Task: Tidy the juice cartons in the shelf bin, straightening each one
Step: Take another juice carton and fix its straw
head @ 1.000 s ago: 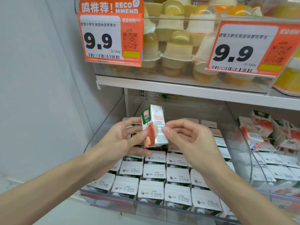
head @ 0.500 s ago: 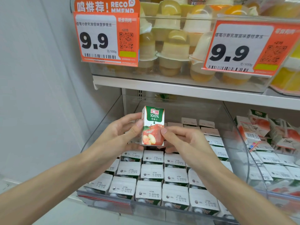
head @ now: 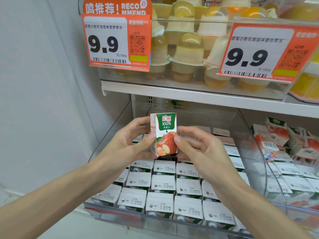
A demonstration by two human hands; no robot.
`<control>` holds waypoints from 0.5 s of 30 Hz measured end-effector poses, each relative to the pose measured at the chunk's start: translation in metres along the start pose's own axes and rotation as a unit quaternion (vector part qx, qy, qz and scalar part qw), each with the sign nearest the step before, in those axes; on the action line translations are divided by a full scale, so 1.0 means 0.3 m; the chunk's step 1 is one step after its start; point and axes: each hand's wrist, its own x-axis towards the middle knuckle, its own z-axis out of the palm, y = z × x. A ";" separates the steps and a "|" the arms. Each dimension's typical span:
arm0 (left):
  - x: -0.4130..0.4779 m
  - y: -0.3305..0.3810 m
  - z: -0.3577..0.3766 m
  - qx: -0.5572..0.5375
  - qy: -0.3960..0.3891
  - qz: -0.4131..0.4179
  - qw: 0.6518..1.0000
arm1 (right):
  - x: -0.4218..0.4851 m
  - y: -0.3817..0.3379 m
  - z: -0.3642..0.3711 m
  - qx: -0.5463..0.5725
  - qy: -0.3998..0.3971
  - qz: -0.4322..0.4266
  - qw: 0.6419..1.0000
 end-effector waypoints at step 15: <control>-0.016 0.011 0.022 0.010 -0.027 -0.045 0.999 | 0.003 -0.004 -0.003 -0.049 -0.060 0.001 0.997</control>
